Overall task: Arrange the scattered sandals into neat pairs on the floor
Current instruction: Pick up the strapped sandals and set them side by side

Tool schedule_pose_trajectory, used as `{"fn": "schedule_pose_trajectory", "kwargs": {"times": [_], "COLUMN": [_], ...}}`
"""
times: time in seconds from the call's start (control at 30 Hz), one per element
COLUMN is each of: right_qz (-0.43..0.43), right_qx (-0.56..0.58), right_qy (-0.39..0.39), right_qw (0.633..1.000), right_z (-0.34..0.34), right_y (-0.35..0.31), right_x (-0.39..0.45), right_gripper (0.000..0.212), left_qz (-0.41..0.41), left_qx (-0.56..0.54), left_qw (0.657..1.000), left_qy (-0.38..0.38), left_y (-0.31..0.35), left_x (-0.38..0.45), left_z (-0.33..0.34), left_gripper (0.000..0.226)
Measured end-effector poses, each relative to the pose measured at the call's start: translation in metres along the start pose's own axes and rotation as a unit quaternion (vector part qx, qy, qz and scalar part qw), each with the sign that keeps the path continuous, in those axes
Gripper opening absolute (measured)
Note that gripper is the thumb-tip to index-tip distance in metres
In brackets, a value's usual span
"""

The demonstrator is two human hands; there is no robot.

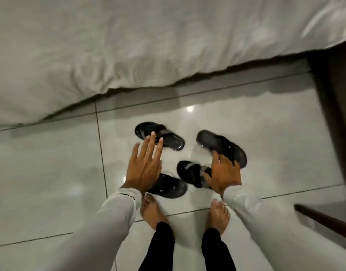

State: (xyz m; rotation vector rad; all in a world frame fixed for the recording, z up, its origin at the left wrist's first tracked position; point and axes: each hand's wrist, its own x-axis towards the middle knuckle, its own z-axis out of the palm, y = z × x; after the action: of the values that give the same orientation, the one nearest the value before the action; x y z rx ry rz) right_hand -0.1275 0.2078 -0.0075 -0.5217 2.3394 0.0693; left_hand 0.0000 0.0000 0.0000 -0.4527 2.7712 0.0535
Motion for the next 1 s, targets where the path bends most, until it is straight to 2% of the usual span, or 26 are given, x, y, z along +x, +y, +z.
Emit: {"fn": "schedule_pose_trajectory", "kwargs": {"times": [0.07, 0.13, 0.27, 0.4, 0.5, 0.57, 0.67, 0.83, 1.0], "right_qz": [0.109, 0.177, 0.243, 0.307, 0.314, 0.324, 0.287, 0.114, 0.000], "right_qx": [0.109, 0.207, 0.343, 0.376, 0.350, 0.315, 0.247, 0.099, 0.022], "right_qy": [-0.057, -0.087, -0.029, -0.015, 0.010, 0.027, 0.063, 0.110, 0.084], "right_qw": [0.986, 0.958, 0.907, 0.874, 0.882, 0.892, 0.923, 0.982, 0.996], "right_z": [0.059, 0.101, 0.161, 0.193, 0.197, 0.188, 0.166, 0.124, 0.106], "right_y": [0.001, 0.001, -0.002, -0.003, -0.002, -0.005, -0.014, -0.044, -0.098], "right_x": [0.024, 0.042, 0.083, 0.109, 0.112, 0.104, 0.089, 0.082, 0.106], "right_gripper": [0.077, 0.071, 0.064, 0.052, 0.043, 0.043, 0.038, 0.031, 0.043], "left_qz": [0.017, 0.035, 0.073, 0.100, 0.089, 0.075, 0.064, -0.024, -0.134], "left_qx": [0.015, 0.045, 0.105, 0.160, 0.191, 0.180, 0.160, 0.078, 0.001], "left_qw": [0.995, 0.989, 0.983, 0.972, 0.964, 0.966, 0.972, 0.984, 0.975], "left_qy": [-0.094, -0.135, -0.129, -0.138, -0.164, -0.167, -0.161, -0.160, -0.176], "left_y": [-0.001, -0.009, -0.025, -0.036, -0.040, -0.044, -0.055, -0.100, -0.148], "left_x": [0.014, 0.032, 0.095, 0.149, 0.163, 0.160, 0.150, 0.122, 0.094], "left_z": [0.055, 0.096, 0.142, 0.157, 0.157, 0.148, 0.132, 0.112, 0.122], "left_gripper": [0.081, 0.082, 0.077, 0.053, 0.039, 0.038, 0.042, 0.033, 0.031]}}
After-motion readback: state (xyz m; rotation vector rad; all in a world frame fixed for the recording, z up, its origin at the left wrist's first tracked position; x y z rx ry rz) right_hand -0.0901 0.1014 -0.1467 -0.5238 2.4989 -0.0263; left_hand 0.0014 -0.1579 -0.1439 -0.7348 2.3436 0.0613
